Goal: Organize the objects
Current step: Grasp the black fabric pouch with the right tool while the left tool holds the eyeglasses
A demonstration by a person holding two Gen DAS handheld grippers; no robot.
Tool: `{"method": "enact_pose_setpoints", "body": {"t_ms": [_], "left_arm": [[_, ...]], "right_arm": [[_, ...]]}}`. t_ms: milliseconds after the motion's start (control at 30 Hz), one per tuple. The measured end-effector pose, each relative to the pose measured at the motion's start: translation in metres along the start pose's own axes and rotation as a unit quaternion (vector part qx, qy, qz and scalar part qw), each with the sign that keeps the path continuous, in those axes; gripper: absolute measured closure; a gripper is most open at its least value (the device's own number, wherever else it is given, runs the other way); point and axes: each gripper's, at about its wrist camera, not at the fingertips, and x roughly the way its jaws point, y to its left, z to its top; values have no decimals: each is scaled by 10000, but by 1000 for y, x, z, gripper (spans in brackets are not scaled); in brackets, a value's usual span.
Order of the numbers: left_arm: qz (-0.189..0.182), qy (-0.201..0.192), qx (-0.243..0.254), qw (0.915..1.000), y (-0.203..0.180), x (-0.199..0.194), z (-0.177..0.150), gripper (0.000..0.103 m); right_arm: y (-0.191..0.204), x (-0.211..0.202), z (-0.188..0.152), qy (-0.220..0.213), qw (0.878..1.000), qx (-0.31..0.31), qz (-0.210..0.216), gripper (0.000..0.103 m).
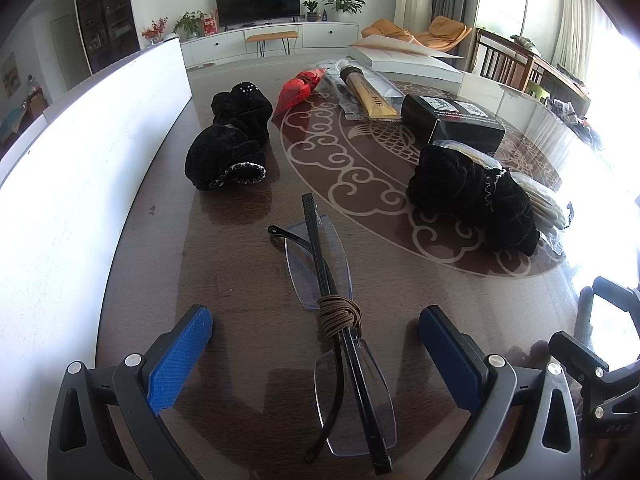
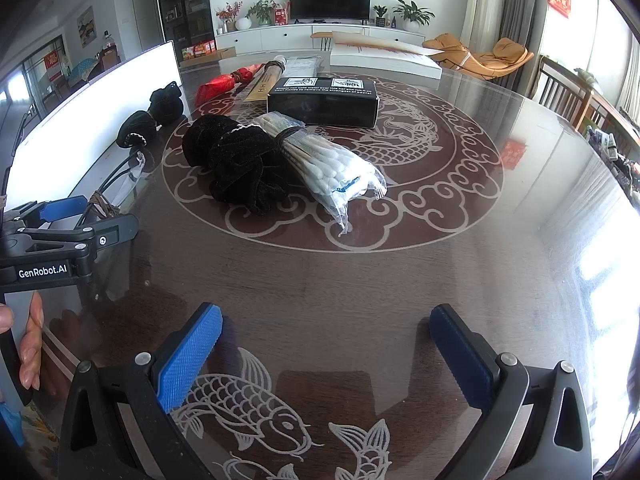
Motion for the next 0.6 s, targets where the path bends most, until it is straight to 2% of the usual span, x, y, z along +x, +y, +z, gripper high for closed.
{"method": "enact_pose_setpoints", "body": {"t_ms": [333,400,500,600], "left_arm": [[0,-1,-1,10000,0,0,0,0],[0,-1,-3,10000,0,0,0,0],[0,-1,-2,10000,0,0,0,0],[0,-1,-1,10000,0,0,0,0]], "right_arm": [[-1,-1,0,-1,10000,-23,60,0],[-4,-4,1,-82,9988,1,474,0],[-7,-9,7,-147,9896,222,1415,0],[5,2,28,252,9793,145,2001,0]]}}
